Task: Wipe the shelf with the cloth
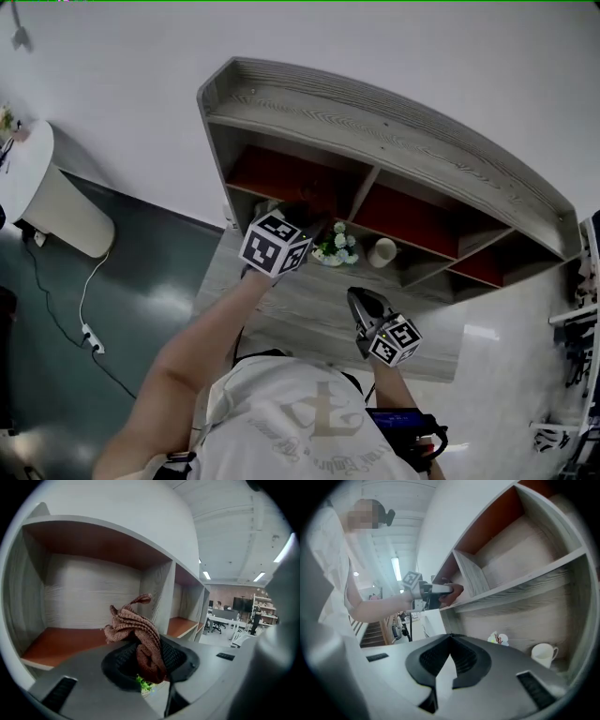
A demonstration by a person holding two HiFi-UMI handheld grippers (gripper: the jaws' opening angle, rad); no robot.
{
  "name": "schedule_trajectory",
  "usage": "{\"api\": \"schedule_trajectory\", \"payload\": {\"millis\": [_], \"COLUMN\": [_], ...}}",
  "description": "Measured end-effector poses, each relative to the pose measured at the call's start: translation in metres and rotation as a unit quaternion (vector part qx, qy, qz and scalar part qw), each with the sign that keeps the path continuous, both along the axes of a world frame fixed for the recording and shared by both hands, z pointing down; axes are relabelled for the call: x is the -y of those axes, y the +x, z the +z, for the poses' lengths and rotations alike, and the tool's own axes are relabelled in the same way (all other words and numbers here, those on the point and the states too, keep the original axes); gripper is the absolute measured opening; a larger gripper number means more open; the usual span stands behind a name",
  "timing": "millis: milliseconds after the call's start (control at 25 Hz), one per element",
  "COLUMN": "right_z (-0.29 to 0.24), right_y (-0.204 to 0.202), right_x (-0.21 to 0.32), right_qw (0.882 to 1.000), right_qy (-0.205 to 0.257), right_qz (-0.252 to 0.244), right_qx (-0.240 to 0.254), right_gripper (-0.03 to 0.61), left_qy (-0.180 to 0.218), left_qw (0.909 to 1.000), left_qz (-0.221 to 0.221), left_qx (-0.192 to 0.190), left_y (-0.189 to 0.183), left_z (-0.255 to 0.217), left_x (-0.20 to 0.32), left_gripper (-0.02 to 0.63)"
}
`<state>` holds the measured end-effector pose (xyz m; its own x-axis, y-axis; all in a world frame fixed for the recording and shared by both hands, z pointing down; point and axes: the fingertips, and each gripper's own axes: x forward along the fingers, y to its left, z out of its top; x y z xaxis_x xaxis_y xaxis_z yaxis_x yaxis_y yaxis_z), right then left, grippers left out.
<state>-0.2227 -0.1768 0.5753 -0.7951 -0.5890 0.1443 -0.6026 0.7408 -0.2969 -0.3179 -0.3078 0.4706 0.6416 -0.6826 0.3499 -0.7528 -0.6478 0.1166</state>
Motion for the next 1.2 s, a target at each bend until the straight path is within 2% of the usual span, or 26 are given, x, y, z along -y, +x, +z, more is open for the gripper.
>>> {"api": "schedule_trajectory", "payload": {"millis": [320,560,840,1000,1200], "right_z": [-0.001,0.001,0.006,0.007,0.008], "right_y": [0.025,0.040,0.040,0.035,0.020], "right_x": [-0.008,-0.009,-0.005,0.002,0.010], "right_qw": [0.998,0.996,0.996,0.996,0.998], "right_qy": [-0.001,0.000,-0.003,-0.004,-0.003], "right_qz": [0.055,0.085,0.092,0.086,0.066], "right_qx": [-0.004,-0.003,0.000,0.002,0.005], "right_gripper": [0.005,0.005,0.005,0.005,0.005], "left_qy": [-0.006,-0.038,-0.051,-0.052,-0.056], "left_qw": [0.9965,0.9881,0.9833,0.9856,0.9843], "left_qz": [0.037,0.060,0.062,0.039,0.004], "left_qx": [0.074,0.136,0.164,0.156,0.167], "left_y": [0.031,0.050,0.050,0.037,0.003], "left_z": [-0.009,0.020,0.031,0.032,0.033], "left_x": [0.043,0.065,0.074,0.078,0.083], "left_gripper": [0.103,0.104,0.100,0.100,0.100]}}
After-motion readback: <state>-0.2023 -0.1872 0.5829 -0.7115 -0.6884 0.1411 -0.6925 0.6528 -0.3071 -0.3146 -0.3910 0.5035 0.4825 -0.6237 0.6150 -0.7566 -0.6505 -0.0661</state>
